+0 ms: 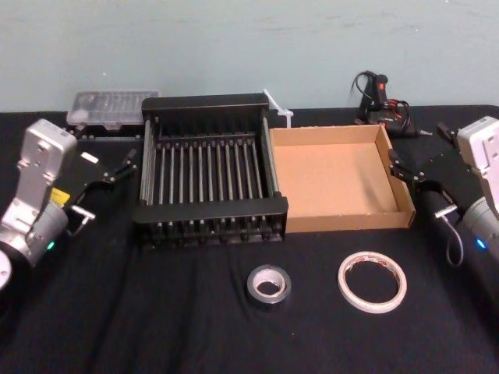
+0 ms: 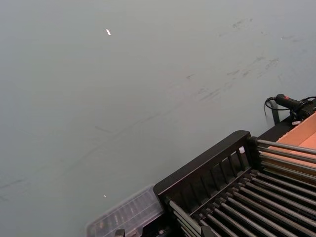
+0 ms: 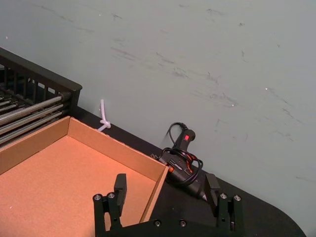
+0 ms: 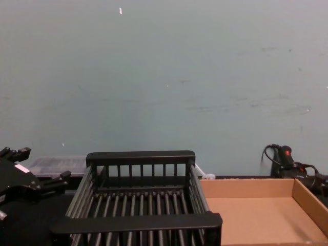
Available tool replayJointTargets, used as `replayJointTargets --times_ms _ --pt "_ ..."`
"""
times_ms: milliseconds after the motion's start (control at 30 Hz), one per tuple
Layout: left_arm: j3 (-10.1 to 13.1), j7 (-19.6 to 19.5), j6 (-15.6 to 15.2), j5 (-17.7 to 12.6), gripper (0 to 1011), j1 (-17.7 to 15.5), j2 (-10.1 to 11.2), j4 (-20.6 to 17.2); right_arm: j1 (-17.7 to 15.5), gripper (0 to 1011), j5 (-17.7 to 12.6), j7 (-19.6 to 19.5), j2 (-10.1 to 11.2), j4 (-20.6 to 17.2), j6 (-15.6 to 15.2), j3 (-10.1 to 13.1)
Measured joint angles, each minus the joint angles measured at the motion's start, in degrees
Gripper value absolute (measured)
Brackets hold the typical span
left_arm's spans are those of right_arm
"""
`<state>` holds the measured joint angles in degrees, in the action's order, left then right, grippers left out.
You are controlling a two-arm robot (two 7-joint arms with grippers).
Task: Pick up the white tape and place it into the black box , Pick up the silver tape and place it into the brown box.
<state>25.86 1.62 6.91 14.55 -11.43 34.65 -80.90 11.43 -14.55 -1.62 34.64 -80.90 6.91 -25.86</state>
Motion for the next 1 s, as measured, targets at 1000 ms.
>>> replayJointTargets --times_ms 1000 --pt "0.0 0.0 0.0 0.0 1001 0.0 0.0 0.0 0.0 1002 0.0 0.0 0.0 0.0 0.0 0.0"
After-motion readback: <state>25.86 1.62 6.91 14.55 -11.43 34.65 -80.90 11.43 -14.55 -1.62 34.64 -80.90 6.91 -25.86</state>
